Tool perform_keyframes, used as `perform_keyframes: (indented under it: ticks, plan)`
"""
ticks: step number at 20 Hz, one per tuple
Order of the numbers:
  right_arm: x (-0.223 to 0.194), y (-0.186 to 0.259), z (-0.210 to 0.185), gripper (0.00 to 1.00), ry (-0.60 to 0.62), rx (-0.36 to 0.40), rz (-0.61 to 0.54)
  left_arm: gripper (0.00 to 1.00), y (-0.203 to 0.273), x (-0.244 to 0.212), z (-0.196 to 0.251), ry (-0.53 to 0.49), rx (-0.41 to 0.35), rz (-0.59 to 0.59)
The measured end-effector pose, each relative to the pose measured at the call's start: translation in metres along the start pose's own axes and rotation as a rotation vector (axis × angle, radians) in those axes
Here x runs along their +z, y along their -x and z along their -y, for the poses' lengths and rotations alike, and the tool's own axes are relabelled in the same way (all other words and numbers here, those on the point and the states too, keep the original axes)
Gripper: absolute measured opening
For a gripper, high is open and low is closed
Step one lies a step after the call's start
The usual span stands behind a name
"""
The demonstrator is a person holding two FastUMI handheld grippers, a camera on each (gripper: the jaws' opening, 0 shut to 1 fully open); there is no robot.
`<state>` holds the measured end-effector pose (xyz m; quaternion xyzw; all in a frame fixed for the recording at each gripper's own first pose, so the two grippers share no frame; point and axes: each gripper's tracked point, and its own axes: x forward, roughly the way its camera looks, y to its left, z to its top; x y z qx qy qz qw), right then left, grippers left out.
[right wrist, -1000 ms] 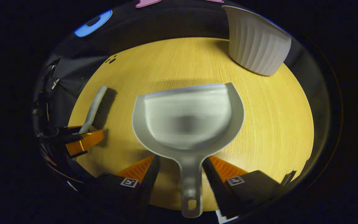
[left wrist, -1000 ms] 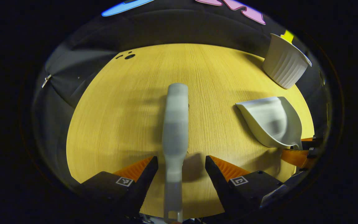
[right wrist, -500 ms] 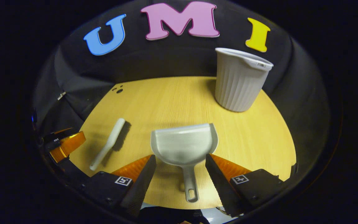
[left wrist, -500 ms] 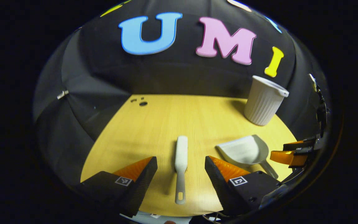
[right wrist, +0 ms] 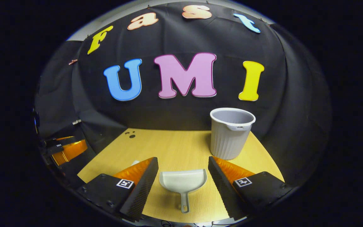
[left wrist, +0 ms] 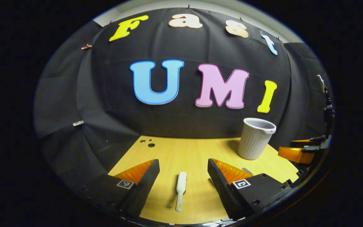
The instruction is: Pick up the small broom and dustpan from the desktop, sweep the trash into the dustpan with the broom, and then empty the trash into the garbage bin.
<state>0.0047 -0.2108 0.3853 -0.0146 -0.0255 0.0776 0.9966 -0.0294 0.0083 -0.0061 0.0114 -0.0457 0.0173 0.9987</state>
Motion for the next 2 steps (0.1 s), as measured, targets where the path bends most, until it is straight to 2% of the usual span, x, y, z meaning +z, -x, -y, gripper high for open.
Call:
perform_keyframes:
  ticks: [2]
  plan:
    - [0.0159,0.0115,0.0144,0.99,0.016,0.012,0.044,0.97,0.01,-0.0011,0.0077,-0.004,0.02,0.005]
